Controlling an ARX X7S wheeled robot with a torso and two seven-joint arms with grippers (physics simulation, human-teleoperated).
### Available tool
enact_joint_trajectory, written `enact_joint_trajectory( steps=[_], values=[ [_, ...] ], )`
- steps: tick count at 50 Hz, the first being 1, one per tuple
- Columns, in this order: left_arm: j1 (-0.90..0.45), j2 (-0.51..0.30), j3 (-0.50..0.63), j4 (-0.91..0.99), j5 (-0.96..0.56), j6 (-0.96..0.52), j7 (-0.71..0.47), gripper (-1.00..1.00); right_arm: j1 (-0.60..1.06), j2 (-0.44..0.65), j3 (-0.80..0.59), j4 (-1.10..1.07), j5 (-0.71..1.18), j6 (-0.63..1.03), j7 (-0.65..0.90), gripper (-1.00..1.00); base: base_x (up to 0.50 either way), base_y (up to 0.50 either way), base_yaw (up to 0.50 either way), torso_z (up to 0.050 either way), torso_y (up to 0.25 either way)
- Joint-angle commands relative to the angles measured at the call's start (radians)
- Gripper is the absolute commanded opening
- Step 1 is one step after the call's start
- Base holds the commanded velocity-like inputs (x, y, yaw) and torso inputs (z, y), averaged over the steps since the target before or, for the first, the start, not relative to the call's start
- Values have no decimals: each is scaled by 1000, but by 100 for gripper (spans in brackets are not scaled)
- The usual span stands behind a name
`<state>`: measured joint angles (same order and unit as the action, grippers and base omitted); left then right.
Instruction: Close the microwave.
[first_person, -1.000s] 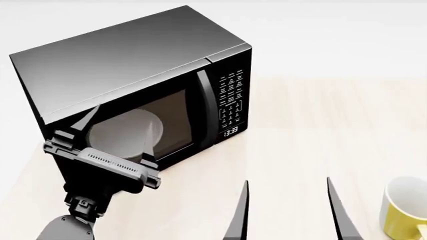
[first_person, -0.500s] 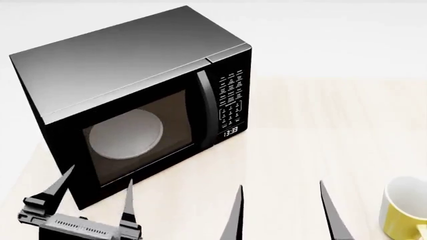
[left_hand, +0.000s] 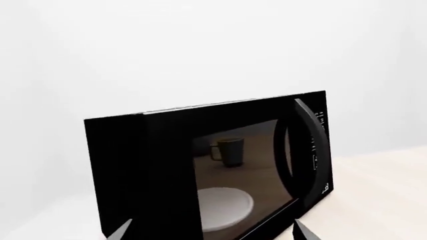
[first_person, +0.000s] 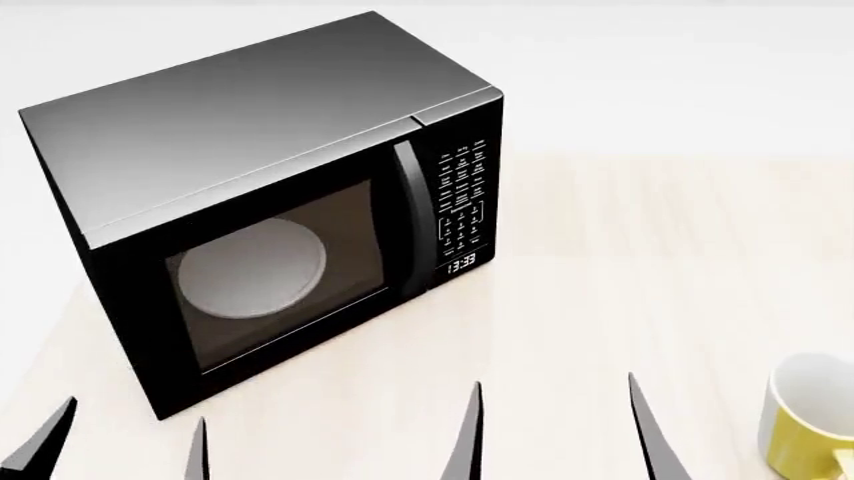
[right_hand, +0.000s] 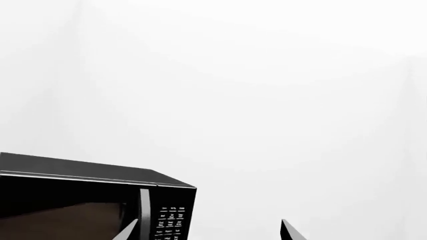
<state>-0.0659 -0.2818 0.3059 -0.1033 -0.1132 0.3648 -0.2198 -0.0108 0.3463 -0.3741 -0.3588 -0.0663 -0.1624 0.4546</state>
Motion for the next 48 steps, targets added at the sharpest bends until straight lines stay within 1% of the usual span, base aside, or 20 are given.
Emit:
enact_joint_trajectory(
  steps=[1,3,4,7,8,10,11,13,15,16,18,19,20,21,23,30,39,48],
  values=[
    [56,-66,-50,105,-1,-10,-24,100,-6,12,7,14,1,8,5,100,0,0,0,0,0],
    [85,-97,-90,150,-6,-2,-45,100,-10,26,30,26,4,12,16,100,0,0,0,0,0],
    [108,-117,-129,183,-21,0,-66,100,-7,32,63,32,38,32,23,100,0,0,0,0,0],
    [132,-138,-194,211,-47,-2,-106,100,1,36,123,38,123,82,30,100,0,0,0,0,0],
    [138,-150,-244,223,-54,3,-137,100,11,36,180,38,170,113,56,100,0,0,0,0,0],
    [134,-158,-276,227,-70,-6,-157,100,20,41,213,30,164,120,83,100,0,0,0,0,0],
    [129,-165,-317,242,-85,-20,-186,100,29,46,252,10,145,123,120,100,0,0,0,0,0],
    [124,-174,-360,271,-92,-30,-219,100,46,50,314,-25,143,134,167,100,0,0,0,0,0],
    [129,-190,-400,335,-73,-50,-254,100,57,61,368,-63,117,119,209,100,0,0,0,0,0],
    [133,-201,-429,380,-60,-58,-275,100,63,79,405,-115,84,109,233,100,0,0,0,0,0],
    [138,-207,-446,404,-50,-53,-285,100,66,88,422,-143,69,112,242,100,0,0,0,0,0],
    [150,-214,-506,475,-25,-63,-326,100,71,110,477,-219,49,125,261,100,0,0,0,0,0],
    [155,-217,-519,491,-30,-65,-331,100,72,110,493,-234,50,129,270,100,0,0,0,0,0],
    [162,-214,-562,526,-31,-69,-359,100,68,106,548,-262,66,118,296,100,0,0,0,0,0],
    [173,-202,-607,555,-18,-58,-393,100,64,111,579,-284,45,114,314,100,0,0,0,0,0],
    [170,-190,-598,540,-10,-38,-395,100,63,109,550,-286,30,112,306,100,0,0,0,0,0],
    [161,-185,-577,529,-10,-47,-392,100,52,101,535,-275,29,87,306,100,0,0,0,0,0],
    [154,-182,-556,537,-17,-53,-386,100,38,85,477,-234,6,43,300,100,0,0,0,0,0]
  ],
)
